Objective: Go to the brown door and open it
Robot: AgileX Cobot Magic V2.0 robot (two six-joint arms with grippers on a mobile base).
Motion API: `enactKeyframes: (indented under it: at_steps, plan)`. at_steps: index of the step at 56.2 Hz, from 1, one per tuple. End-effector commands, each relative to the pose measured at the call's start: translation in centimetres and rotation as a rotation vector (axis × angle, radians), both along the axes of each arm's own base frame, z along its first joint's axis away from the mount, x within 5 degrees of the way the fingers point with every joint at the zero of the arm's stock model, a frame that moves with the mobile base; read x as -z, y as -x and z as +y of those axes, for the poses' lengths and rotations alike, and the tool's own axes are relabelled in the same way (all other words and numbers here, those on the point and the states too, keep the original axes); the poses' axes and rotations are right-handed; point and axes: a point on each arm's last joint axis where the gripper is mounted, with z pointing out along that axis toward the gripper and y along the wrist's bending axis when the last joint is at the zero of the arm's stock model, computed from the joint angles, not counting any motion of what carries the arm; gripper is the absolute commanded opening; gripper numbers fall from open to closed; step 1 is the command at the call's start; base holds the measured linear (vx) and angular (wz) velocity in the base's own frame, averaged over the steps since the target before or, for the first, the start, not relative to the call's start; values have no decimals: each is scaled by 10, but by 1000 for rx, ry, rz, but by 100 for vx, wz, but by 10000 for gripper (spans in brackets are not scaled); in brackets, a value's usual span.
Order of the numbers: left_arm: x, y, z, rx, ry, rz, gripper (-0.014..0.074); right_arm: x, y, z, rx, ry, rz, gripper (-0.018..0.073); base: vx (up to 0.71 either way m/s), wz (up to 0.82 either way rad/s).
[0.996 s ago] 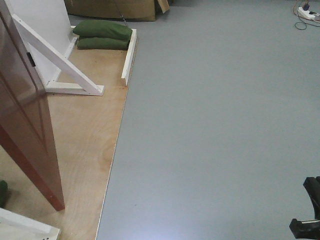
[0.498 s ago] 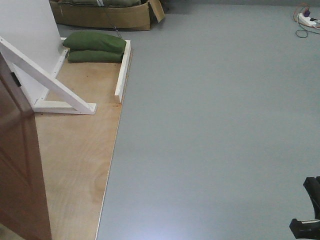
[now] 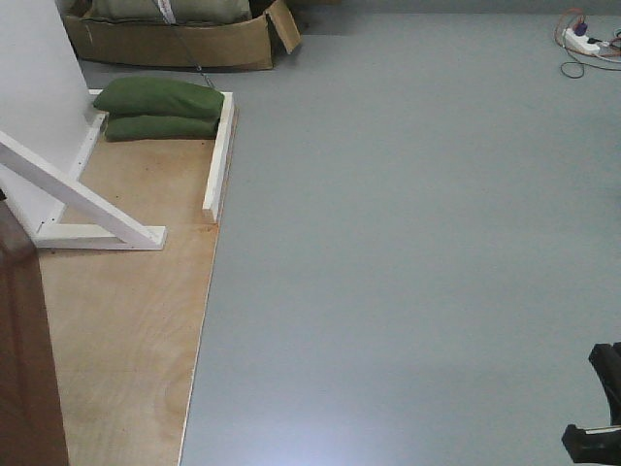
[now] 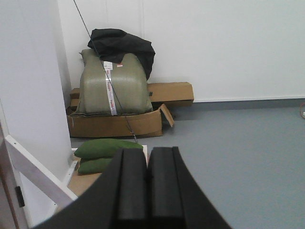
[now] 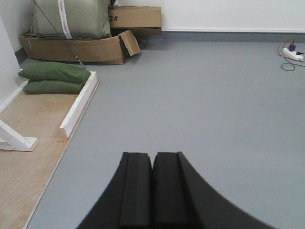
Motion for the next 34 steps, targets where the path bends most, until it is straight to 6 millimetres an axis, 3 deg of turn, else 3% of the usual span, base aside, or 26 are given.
enactKeyframes:
  at_steps: [1,34]
  plan:
    - [-13,2,1,-10,20,-104,-3,-6,-2,0,1,7,-84,0,8,-3]
    - [-13,2,1,-10,20,-104,-3,-6,-2,0,1,7,-82,0,0,0]
